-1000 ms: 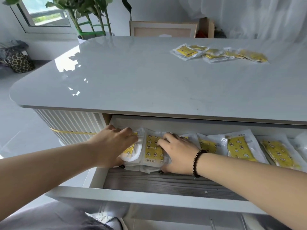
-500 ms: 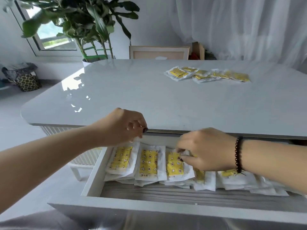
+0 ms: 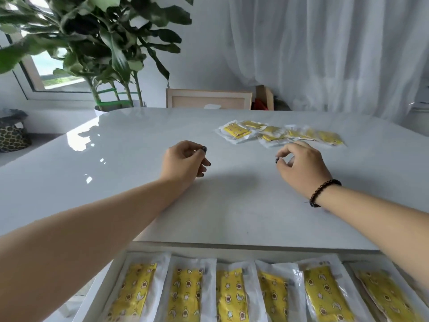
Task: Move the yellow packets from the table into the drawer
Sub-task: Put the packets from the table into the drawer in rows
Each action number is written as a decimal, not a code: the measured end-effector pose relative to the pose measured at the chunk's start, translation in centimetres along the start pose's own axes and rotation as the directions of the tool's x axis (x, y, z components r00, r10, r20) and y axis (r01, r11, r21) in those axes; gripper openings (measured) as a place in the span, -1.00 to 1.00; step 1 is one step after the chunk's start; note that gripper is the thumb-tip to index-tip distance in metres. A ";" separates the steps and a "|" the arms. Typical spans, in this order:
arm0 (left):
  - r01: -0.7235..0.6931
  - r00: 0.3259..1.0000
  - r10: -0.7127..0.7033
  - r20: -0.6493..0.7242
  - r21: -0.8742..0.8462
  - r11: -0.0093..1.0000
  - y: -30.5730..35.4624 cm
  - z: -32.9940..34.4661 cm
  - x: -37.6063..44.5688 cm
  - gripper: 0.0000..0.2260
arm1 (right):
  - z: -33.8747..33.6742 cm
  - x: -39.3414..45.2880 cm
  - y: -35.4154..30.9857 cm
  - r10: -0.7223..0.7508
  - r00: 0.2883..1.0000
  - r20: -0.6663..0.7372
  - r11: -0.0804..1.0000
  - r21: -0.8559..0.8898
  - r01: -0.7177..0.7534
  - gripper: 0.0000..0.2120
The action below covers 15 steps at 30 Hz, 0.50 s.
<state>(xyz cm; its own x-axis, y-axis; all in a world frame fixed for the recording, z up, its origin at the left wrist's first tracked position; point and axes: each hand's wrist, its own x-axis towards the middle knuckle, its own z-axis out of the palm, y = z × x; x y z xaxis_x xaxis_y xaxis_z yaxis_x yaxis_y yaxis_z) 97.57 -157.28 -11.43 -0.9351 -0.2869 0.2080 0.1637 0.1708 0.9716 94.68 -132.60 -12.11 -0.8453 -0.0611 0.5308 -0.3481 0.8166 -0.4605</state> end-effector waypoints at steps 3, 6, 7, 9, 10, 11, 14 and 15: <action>-0.013 1.000 0.012 -0.019 -0.034 0.999 -0.4 1.6 2.8 -0.92 | 2.7 2.8 1.2 0.040 0.999 -0.012 0.999 0.000 -0.040 -0.94; -0.023 0.999 0.021 -0.042 -0.064 0.998 -0.7 2.8 5.5 -0.92 | 5.7 6.1 0.6 0.006 0.999 -0.054 1.000 0.020 -0.005 -0.87; -0.018 0.999 0.015 -0.049 -0.073 0.997 -0.9 3.1 6.3 -0.92 | 6.7 7.3 0.2 -0.026 0.997 -0.066 1.000 0.004 0.026 -0.84; -0.007 0.998 0.002 -0.055 -0.094 0.996 -1.1 3.6 7.6 -0.92 | 8.8 9.7 -0.6 -0.052 0.996 -0.067 0.999 -0.019 0.051 -0.77; -0.006 0.998 0.000 -0.055 -0.109 0.994 -1.3 3.7 8.1 -0.93 | 9.8 10.8 -1.0 -0.039 0.998 -0.049 0.999 -0.021 0.038 -0.72; -0.006 0.999 -0.001 -0.051 -0.126 0.992 -1.4 3.8 8.3 -0.93 | 10.7 12.0 -1.1 -0.013 1.000 -0.015 1.000 -0.026 0.013 -0.66; -0.001 1.000 -0.003 -0.019 -0.182 0.983 -1.5 3.6 8.5 -0.92 | 12.2 14.1 -0.8 0.105 0.979 0.177 0.988 -0.128 -0.083 -0.35; 0.005 1.000 -0.006 -0.004 -0.203 0.979 -1.6 3.5 8.5 -0.92 | 12.2 14.5 -0.6 0.155 0.956 0.250 0.979 -0.168 -0.114 -0.27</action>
<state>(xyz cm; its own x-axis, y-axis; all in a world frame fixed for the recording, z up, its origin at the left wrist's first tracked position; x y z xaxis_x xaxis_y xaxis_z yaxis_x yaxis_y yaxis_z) 88.27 -156.64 -11.58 -0.9348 -0.2919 0.2024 0.2192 -0.0258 0.9753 77.70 -140.94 -12.87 -0.9631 -0.0756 0.2583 -0.1759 0.9031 -0.3917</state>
